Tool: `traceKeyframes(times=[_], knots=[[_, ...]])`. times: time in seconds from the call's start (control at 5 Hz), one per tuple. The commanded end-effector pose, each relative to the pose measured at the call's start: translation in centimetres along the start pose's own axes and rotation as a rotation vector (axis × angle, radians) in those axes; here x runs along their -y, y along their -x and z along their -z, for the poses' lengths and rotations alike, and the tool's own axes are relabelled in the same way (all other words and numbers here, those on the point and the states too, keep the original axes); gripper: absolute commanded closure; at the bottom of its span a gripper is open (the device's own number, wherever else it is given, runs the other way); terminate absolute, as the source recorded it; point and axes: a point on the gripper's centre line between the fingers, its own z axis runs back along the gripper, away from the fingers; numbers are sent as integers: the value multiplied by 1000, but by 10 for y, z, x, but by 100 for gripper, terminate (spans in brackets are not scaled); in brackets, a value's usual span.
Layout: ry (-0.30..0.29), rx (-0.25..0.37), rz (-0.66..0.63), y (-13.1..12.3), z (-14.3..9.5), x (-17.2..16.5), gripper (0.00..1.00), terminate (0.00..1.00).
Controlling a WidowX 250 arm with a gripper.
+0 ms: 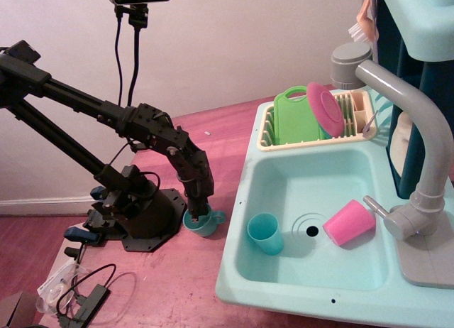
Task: Put cup from anywhere into sink
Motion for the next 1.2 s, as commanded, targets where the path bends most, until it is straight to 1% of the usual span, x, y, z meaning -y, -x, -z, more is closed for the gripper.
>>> traceKeyframes(times=[0.0, 0.2, 0.4, 0.6, 0.8, 1.0], knots=[[-39, 69, 20, -9, -41, -14, 100, 0], [-101, 129, 38, -22, -94, -30, 100, 0], [-129, 177, 74, -40, -136, -29, 100, 0], [-138, 216, 152, -83, -154, -12, 100, 0], [-144, 250, 225, -123, -161, 11, 100, 0], [-155, 226, 282, -146, -161, 31, 100, 0]])
